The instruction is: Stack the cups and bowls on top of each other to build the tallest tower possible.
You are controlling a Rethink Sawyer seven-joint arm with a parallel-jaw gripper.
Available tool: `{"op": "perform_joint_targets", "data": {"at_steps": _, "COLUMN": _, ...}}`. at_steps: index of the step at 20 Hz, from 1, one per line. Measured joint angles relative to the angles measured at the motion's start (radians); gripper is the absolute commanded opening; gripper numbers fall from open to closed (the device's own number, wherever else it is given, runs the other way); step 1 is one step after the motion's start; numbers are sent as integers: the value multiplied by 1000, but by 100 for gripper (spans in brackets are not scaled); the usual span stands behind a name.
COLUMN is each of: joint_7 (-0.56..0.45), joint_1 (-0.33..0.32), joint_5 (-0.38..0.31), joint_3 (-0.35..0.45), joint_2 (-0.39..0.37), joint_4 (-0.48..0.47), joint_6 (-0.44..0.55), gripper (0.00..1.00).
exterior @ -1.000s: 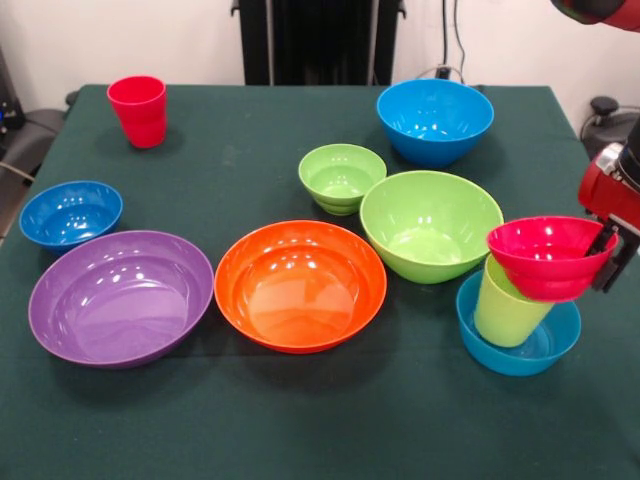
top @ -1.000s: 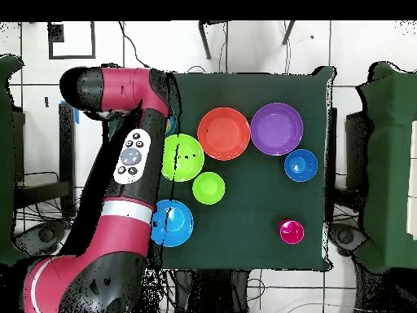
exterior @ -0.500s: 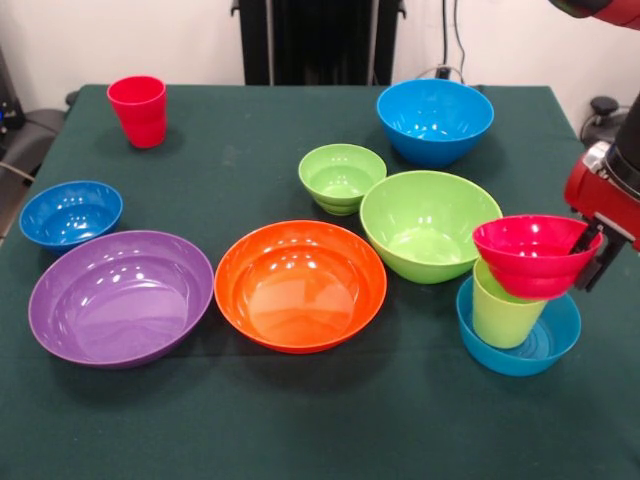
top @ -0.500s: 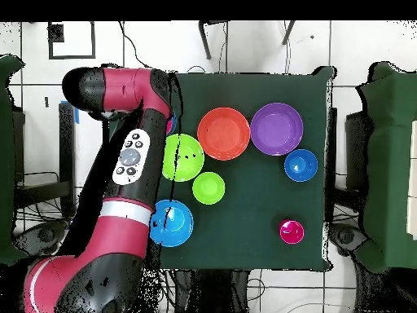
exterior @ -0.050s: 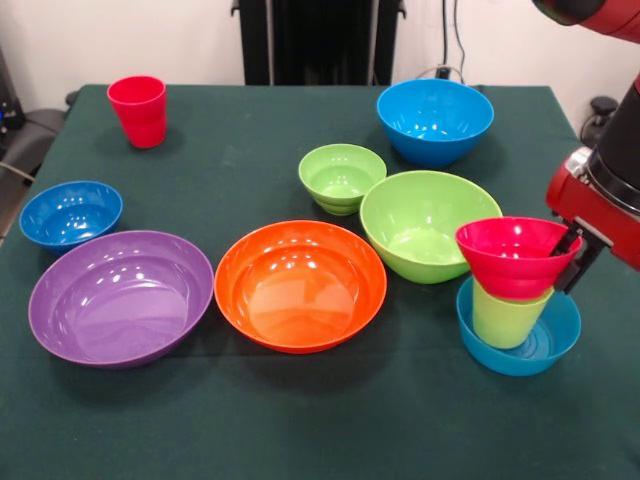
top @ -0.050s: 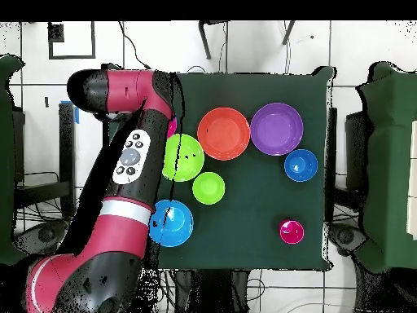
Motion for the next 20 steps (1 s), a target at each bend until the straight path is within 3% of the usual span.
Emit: {"op": "perform_joint_targets", "data": {"at_steps": 20, "joint_7": 0, "joint_1": -1, "joint_5": 0, "joint_3": 1, "joint_2": 0, "joint_4": 17, "joint_6": 0, "gripper": 0}}
